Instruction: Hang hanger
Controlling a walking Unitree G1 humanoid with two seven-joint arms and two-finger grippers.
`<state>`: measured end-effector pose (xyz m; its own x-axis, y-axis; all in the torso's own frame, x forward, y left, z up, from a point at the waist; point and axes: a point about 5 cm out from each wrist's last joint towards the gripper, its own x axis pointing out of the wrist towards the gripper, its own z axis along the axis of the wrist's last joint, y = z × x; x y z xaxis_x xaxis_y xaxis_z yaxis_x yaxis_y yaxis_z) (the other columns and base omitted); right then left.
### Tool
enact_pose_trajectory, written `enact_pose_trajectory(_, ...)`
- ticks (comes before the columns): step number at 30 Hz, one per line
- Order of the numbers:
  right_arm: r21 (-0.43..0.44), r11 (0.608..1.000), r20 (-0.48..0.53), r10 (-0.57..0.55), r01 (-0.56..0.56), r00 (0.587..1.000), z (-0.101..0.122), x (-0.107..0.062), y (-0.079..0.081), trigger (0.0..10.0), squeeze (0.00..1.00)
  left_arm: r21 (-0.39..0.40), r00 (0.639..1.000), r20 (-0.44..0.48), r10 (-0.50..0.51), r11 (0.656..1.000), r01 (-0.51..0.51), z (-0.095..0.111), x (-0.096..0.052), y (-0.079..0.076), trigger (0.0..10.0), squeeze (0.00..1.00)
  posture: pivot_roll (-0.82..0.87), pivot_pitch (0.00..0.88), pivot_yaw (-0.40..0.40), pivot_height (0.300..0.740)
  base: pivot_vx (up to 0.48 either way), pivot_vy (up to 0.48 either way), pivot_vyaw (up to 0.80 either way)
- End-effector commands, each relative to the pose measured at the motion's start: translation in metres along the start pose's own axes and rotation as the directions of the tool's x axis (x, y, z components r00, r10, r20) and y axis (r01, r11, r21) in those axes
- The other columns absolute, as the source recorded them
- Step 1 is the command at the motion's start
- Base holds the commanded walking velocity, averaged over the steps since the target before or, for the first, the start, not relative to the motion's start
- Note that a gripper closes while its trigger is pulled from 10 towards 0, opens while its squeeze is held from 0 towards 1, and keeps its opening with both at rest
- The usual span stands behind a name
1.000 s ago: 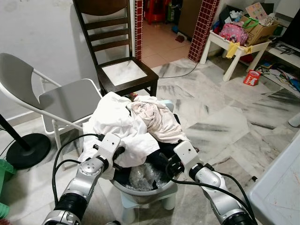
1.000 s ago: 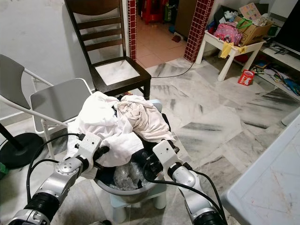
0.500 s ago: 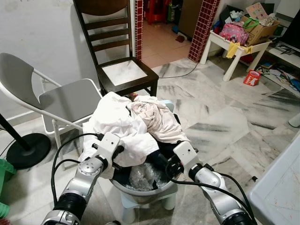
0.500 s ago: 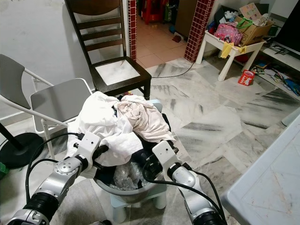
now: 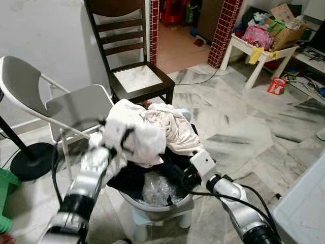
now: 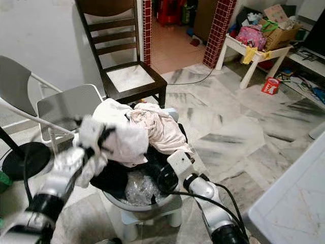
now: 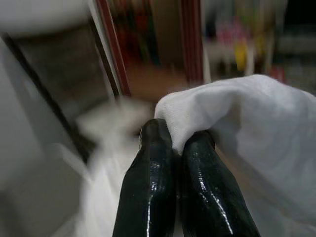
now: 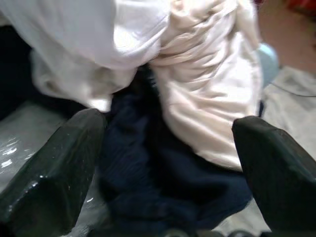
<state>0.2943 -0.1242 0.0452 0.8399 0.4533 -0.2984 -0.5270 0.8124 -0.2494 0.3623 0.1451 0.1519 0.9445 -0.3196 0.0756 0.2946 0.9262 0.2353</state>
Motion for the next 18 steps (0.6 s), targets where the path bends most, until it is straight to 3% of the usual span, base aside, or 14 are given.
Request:
enact_pose_trajectory(1,-0.002,0.999,-0.001,-0.045,0.045,0.999,0.0,0.0,-0.004,10.0,0.0,0.0,0.984,0.174,0.026,1.0,-0.026,0.042,0.012,0.003,0.0,0.0,0.0,0.044,0.002,0.74,0.0,0.0,0.0)
enact_pose_trajectory(2,-0.001,0.999,-0.001,-0.051,0.051,0.999,0.0,0.0,-0.005,10.0,0.0,-0.002,0.982,0.189,0.028,1.0,-0.028,0.046,0.014,0.004,0.0,0.0,0.0,0.044,0.003,0.74,0.0,0.0,0.0)
enact_pose_trajectory(6,0.005,0.998,-0.007,-0.066,0.066,0.998,-0.002,0.002,-0.002,10.0,0.0,-0.001,0.94,0.34,-0.002,1.0,0.002,0.093,0.03,-0.004,0.0,0.0,0.0,0.035,0.013,0.74,0.0,0.0,0.0)
enact_pose_trajectory(7,0.005,0.998,-0.007,-0.066,0.066,0.998,-0.002,0.002,-0.002,10.0,0.0,-0.001,0.94,0.34,-0.002,1.0,0.002,0.093,0.03,-0.004,0.0,0.0,0.0,0.035,0.013,0.74,0.0,0.0,0.0)
enact_pose_trajectory(14,0.016,0.998,-0.004,-0.068,0.068,0.998,-0.001,0.008,0.008,10.0,0.0,0.025,0.886,0.455,-0.094,0.995,0.093,0.147,0.057,-0.025,0.0,0.0,0.01,0.007,0.037,0.74,0.0,0.0,0.0)
enact_pose_trajectory(17,0.021,0.997,-0.001,-0.074,0.074,0.997,0.0,0.01,0.009,10.0,0.0,0.045,0.851,0.51,-0.123,0.992,0.117,0.177,0.064,-0.032,0.0,0.0,0.01,0.0,0.045,0.74,0.0,0.0,0.0)
enact_pose_trajectory(18,0.022,0.997,0.001,-0.077,0.077,0.997,0.001,0.012,0.009,10.0,0.0,0.041,0.825,0.55,-0.126,0.991,0.124,0.2,0.067,-0.035,0.0,0.0,0.01,0.0,0.049,0.74,0.0,0.0,0.0)
